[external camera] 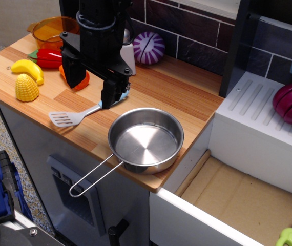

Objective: Put spatula in pan

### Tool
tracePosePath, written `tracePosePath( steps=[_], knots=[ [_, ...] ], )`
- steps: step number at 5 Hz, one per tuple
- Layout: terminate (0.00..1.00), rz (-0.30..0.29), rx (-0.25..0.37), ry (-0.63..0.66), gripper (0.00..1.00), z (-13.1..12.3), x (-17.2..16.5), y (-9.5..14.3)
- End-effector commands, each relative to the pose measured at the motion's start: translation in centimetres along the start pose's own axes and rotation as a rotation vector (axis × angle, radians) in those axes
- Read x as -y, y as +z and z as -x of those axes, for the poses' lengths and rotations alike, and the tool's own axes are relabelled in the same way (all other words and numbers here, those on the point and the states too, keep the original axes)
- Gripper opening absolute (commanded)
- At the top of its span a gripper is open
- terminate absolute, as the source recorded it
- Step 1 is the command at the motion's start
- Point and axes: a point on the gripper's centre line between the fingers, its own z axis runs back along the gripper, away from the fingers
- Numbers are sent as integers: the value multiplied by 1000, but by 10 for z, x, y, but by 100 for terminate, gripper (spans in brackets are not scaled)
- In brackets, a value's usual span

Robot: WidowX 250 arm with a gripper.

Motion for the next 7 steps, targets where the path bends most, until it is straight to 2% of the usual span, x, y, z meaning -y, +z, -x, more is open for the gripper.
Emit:
tracePosePath(
  steps=[1, 2, 3, 5, 7],
  knots=[
    [0, 0, 0, 0, 100, 0, 0, 0],
    [0, -35, 81, -67, 100, -15, -3, -7],
    [0, -68, 132, -130, 100, -27, -4, -14],
    [0, 7, 168, -164, 100, -47, -11, -32],
    [0, 71, 187, -177, 100, -52, -16, -55]
  ],
)
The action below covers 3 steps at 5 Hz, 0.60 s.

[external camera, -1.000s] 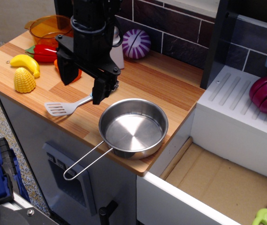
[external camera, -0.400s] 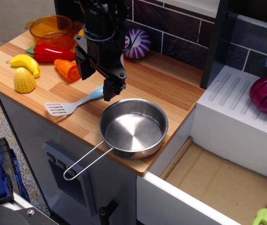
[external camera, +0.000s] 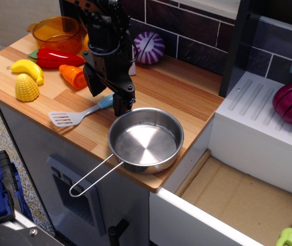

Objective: Put spatula in pan

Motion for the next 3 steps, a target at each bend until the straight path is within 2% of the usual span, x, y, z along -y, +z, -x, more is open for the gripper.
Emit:
tracePosePath(
  steps=[1, 2, 3],
  knots=[
    [0, -8, 47, -1, 100, -11, -13, 0],
    [0, -1, 45, 1, 0, -20, -17, 1],
    [0, -1, 35, 2, 0, -20, -15, 5]
  ],
)
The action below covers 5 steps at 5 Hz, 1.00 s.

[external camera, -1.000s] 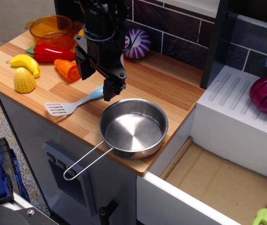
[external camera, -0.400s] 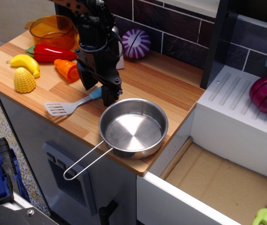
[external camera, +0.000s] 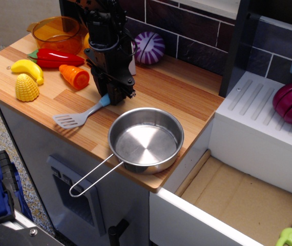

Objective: Put spatula in pan

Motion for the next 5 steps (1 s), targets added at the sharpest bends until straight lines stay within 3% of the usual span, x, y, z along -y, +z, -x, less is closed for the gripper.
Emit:
tracePosePath(
  steps=[1, 2, 3, 5],
  knots=[
    [0, -39, 2, -20, 0, -9, -7, 34],
    [0, -90, -53, -42, 0, -10, -1, 64],
    [0, -103, -82, -6, 0, -4, 17, 81],
    [0, -59, -57, 164, 0, -8, 59, 78]
  ],
)
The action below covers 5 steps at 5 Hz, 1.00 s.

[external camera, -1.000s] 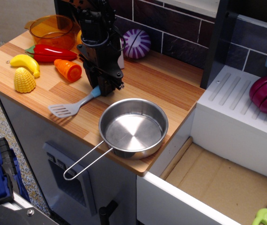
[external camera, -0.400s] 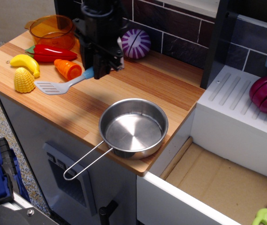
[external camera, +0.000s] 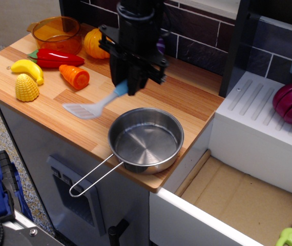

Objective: Put spatula in pan

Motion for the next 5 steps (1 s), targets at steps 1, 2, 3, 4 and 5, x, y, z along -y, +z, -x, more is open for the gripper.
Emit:
tracePosePath(
  steps=[1, 2, 3, 4, 5],
  knots=[
    [0, 18, 102, 88, 0, -11, 18, 8],
    [0, 34, 114, 105, 0, -9, 30, 2],
    [0, 46, 147, 117, 100, -16, 33, -2],
    [0, 81, 176, 134, 100, -18, 36, -1],
    [0, 81, 176, 134, 100, -18, 36, -1]
  ],
)
